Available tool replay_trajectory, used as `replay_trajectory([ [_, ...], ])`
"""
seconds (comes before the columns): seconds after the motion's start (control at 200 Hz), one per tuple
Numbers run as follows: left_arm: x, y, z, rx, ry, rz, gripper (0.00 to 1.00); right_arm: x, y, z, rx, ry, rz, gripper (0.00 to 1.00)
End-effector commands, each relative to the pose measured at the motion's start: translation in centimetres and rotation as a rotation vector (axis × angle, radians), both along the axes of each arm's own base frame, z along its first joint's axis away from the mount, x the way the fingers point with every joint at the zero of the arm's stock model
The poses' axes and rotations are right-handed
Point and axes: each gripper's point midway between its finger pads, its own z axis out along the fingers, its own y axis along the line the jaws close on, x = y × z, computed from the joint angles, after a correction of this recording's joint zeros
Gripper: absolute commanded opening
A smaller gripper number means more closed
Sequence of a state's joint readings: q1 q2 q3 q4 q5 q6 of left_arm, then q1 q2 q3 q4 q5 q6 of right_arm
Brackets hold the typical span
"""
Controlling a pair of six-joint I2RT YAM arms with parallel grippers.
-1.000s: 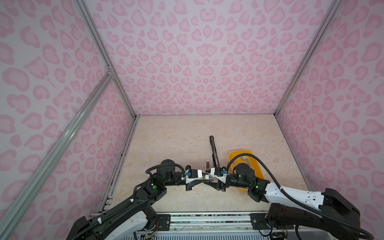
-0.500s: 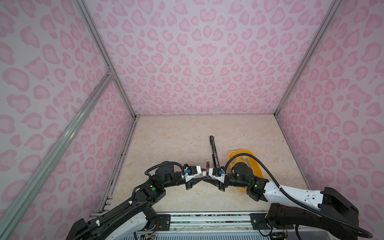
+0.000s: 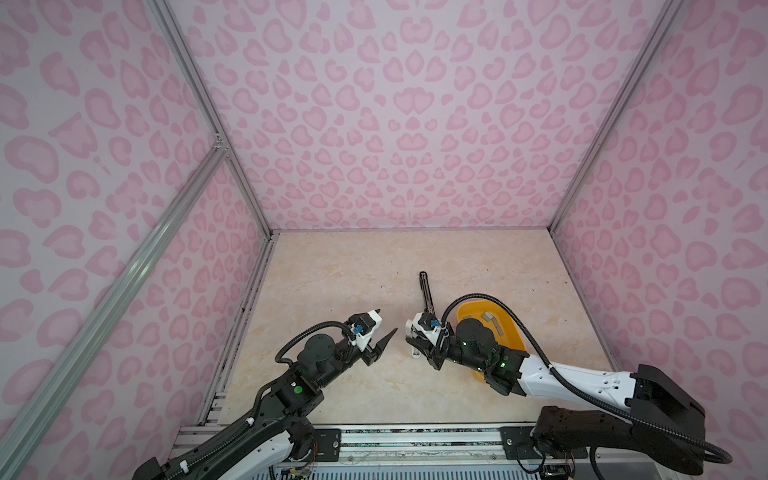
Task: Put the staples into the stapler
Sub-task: 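Open the left gripper and raise it away while the right gripper keeps the pusher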
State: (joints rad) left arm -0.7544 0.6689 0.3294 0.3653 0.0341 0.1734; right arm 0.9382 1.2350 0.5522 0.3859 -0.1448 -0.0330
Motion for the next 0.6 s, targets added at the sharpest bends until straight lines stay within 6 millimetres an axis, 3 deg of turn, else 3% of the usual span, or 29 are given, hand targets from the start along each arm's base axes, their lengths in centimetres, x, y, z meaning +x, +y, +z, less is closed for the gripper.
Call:
replay_trajectory([
  [0.0, 1.1, 2.2, 1.7, -0.076, -0.041, 0.136, 0.98, 3.1, -3.0, -0.5, 0.015, 0.06, -0.252, 0.0],
  [0.135, 1.9, 3.8, 1.8, -0.117, -0.025, 0.239, 0.98, 4.6, -4.8, -0.2, 0.049, 0.101, -0.38, 0.0],
  [0.32, 3.1, 6.9, 1.6, -0.234, -0.003, 0.413, 0.97, 5.3, -5.2, -0.4, 0.026, 0.174, -0.459, 0.0],
  [0.595, 3.8, 9.0, 1.4, -0.359, 0.039, 0.504, 0.97, 3.0, -3.3, 1.1, 0.077, 0.173, -0.414, 0.0],
])
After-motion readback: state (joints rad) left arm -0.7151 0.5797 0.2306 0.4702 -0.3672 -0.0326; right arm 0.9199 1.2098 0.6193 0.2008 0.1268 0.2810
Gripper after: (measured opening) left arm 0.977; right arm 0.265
